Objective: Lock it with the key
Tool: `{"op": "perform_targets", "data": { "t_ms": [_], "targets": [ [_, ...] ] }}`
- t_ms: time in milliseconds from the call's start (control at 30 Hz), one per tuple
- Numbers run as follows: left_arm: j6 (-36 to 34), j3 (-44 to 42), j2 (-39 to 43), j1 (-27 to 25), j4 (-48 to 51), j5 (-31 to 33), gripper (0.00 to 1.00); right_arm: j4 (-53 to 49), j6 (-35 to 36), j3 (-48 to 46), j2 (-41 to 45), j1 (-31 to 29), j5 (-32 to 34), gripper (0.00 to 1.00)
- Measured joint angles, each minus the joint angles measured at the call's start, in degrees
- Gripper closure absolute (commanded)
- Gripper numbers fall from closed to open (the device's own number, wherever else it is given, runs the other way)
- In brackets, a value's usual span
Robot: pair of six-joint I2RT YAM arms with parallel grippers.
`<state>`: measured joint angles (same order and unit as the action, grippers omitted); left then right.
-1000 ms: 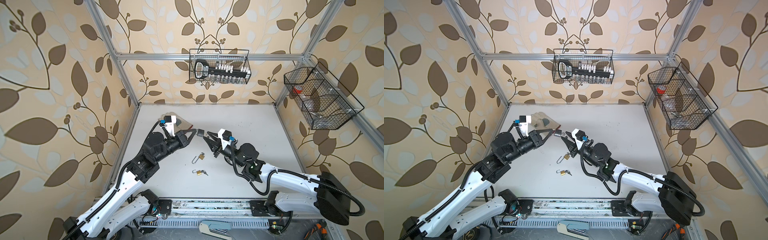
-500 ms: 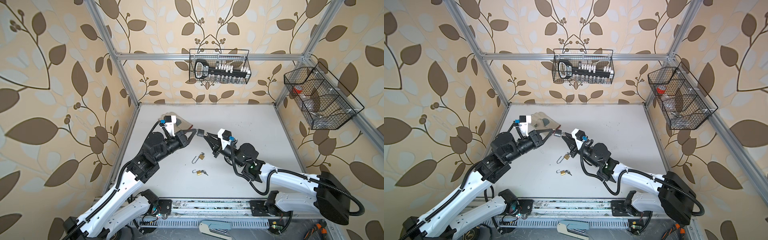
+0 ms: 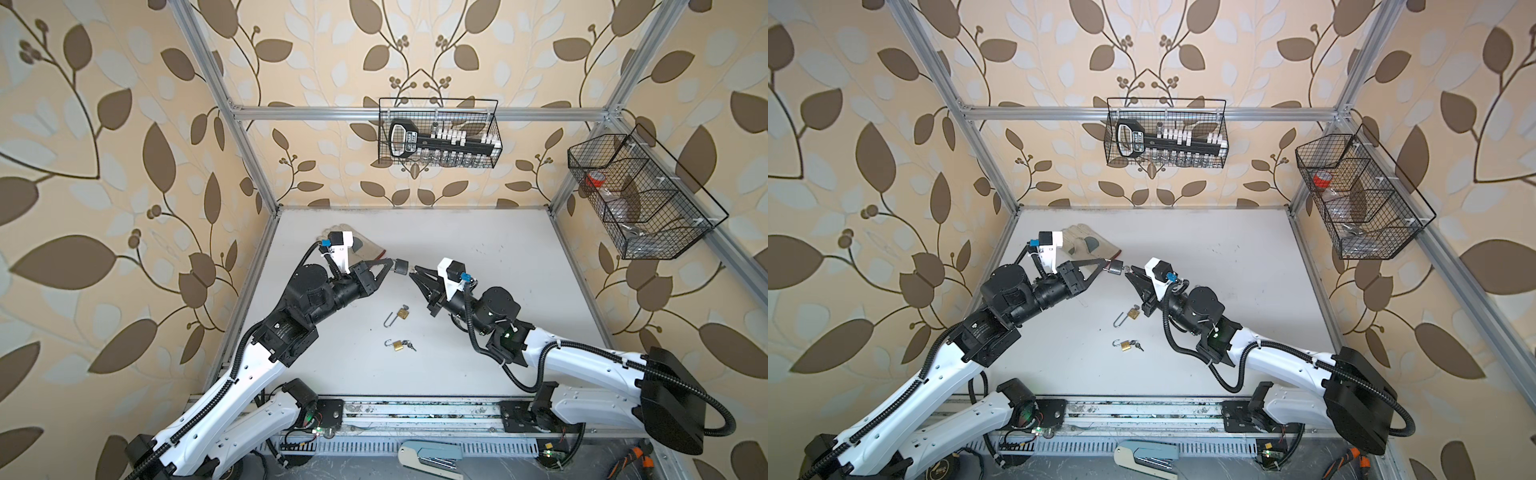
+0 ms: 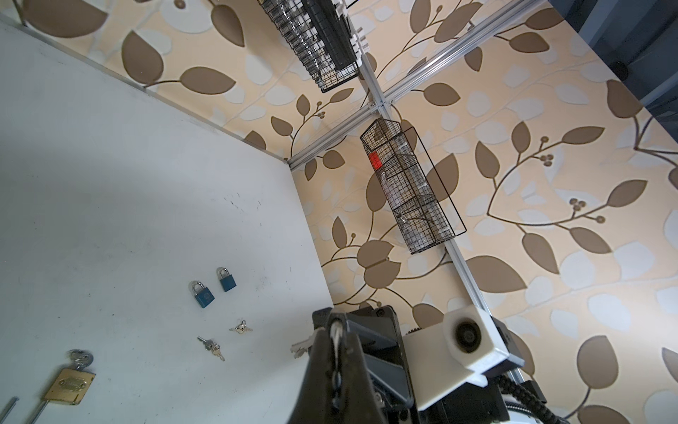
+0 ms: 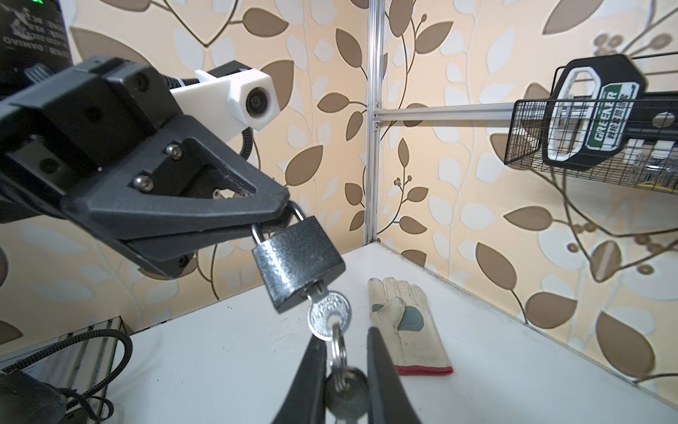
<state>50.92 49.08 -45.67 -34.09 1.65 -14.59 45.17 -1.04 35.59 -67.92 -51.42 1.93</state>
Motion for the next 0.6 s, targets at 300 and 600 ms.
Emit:
{"op": "perform_targets", "data": {
  "t_ms": [300,600],
  "targets": [
    [-2.86,1.31,-0.04,-0.07,0.79,-1.92,1.0,-1.73,-0.02,-2.12,3.91,-0.22,0.92,1.0],
    [-4.87,3.37,-0.04,0.0,1.81,-1.92,1.0,-6.67,-0.46,-5.22,7.58,1.33,3.72,1.0]
  ]
}}
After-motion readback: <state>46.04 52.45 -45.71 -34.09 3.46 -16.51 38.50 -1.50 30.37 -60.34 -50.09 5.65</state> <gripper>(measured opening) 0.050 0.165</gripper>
